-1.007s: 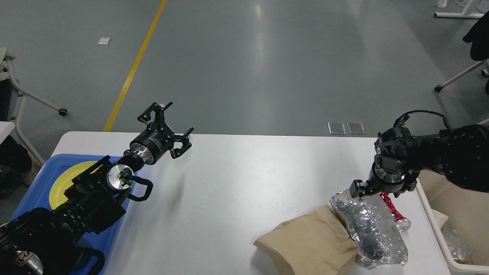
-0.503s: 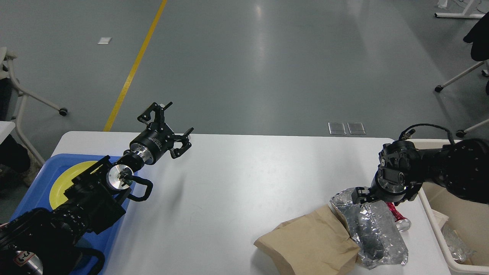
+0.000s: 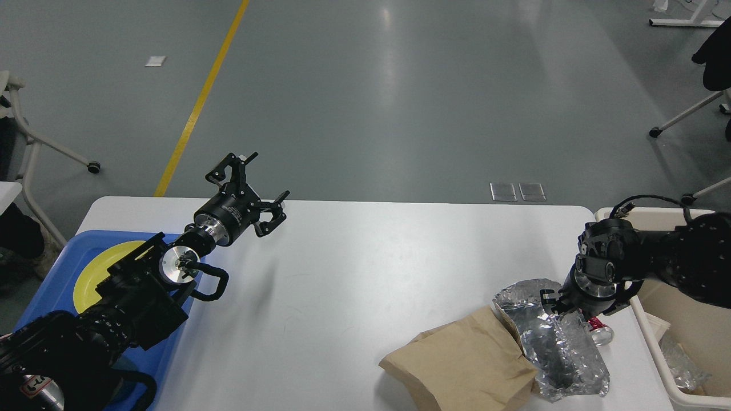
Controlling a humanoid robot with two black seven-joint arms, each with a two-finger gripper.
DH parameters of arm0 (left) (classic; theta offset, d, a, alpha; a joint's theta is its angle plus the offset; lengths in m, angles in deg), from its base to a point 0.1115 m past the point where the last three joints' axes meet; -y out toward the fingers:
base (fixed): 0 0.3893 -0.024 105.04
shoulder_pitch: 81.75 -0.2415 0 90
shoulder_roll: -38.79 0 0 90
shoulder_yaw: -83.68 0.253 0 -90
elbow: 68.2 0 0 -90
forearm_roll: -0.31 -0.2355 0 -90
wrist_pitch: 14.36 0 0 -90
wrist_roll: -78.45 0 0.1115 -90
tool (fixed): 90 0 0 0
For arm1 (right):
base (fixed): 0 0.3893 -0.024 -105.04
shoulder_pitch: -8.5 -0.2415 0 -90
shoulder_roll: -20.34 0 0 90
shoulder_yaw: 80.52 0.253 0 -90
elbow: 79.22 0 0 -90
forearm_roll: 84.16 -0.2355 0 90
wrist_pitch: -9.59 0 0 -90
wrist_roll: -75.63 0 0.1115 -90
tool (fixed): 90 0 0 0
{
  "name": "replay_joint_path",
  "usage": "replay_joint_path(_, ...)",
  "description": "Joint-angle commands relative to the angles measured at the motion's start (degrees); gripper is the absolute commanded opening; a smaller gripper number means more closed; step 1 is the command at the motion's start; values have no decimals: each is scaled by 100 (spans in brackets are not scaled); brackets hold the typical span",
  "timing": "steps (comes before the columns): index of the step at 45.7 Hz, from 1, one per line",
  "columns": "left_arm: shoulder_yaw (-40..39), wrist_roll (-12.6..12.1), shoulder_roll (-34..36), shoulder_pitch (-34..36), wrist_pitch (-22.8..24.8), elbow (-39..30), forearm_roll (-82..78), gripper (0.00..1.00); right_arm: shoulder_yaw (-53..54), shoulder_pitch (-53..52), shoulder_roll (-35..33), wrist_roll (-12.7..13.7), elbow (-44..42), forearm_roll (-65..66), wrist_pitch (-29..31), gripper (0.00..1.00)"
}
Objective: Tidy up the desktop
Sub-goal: 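Lower the right gripper onto the foil-wrapped bundle and grasp it, then lift the foil bundle and drop it into the white bin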
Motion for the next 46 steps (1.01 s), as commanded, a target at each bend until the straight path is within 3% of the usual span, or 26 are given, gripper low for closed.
replay_joint_path(1,-4,0,0,1,0,0,0,97,0,4,-48,0,20,-218,30,0)
replay_joint_path(25,-4,0,0,-8,0,0,0,97,44,-267,-188,-8,29,-315,153,0)
replay_joint_path(39,-4,0,0,1,0,0,0,97,88,-1568,-671,-26,108,-350,2033,0)
replay_joint_path(46,4,0,0,1,0,0,0,97,203,-2271,-882,-26,108,-341,2491,0)
